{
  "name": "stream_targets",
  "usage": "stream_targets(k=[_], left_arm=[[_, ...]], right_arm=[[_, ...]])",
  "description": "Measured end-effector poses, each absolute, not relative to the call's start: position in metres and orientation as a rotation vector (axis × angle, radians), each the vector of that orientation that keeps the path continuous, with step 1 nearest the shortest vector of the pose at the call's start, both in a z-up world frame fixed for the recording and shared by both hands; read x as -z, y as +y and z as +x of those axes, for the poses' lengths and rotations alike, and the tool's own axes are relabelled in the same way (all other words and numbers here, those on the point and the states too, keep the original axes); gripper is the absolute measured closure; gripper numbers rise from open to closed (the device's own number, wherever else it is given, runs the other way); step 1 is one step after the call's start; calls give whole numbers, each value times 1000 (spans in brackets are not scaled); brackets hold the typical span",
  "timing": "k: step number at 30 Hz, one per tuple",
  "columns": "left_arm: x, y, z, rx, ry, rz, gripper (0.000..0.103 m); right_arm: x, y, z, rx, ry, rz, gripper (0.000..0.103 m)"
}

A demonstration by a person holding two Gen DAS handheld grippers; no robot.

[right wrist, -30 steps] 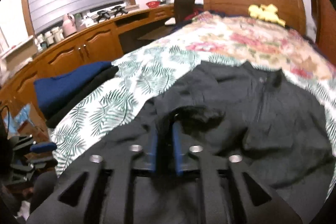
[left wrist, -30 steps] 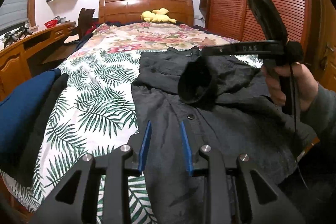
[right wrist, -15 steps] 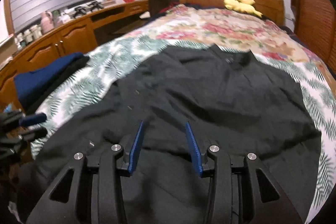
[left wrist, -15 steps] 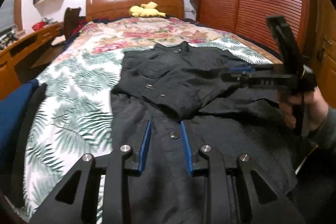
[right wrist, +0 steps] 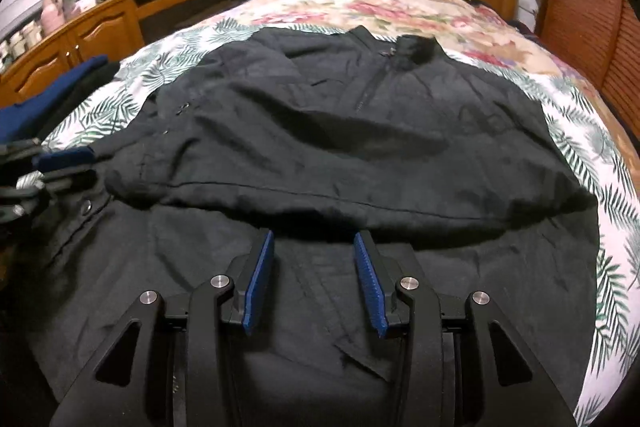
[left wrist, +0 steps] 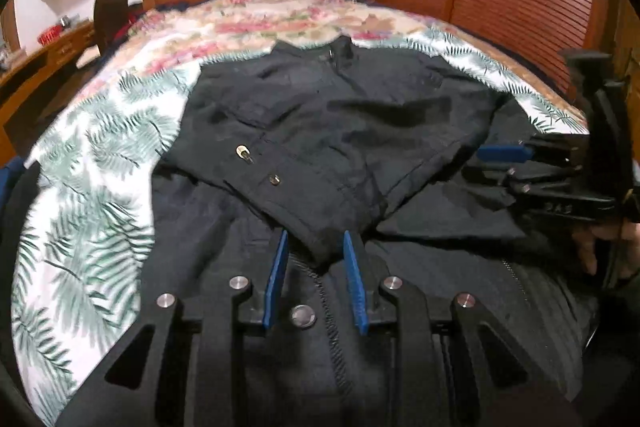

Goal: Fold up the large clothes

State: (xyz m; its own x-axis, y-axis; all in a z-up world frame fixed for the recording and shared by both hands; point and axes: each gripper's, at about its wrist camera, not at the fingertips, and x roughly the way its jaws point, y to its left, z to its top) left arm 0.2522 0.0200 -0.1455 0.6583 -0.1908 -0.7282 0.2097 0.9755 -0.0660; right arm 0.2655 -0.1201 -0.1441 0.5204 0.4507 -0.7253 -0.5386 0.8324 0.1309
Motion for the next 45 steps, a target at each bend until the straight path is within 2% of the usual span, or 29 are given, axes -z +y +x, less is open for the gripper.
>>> stream_targets(k=[6, 10, 12, 13, 17, 25, 36, 45], left_arm=[[160, 25, 264, 223, 891, -52, 77], [156, 25, 262, 239, 865, -69, 77], [154, 22, 260, 245, 855, -54, 88], [152, 19, 258, 241, 844, -33, 98], [136, 12, 244, 271, 798, -22, 103], [95, -3, 190, 304, 715, 7, 103], [97, -9, 166, 254, 714, 60, 102], [112, 36, 136, 197, 748, 37, 86]], right_arm=[[141, -130, 263, -577, 824, -108, 61], [140, -134, 263, -570, 826, -102, 61], [140, -137, 263, -564, 825, -98, 61], [140, -138, 263, -562, 825, -96, 61], [139, -144, 261, -545, 822, -89, 61], [136, -154, 254, -517, 806, -99, 61], [133, -161, 245, -512, 793, -106, 61], [133, -149, 241, -538, 781, -127, 61]])
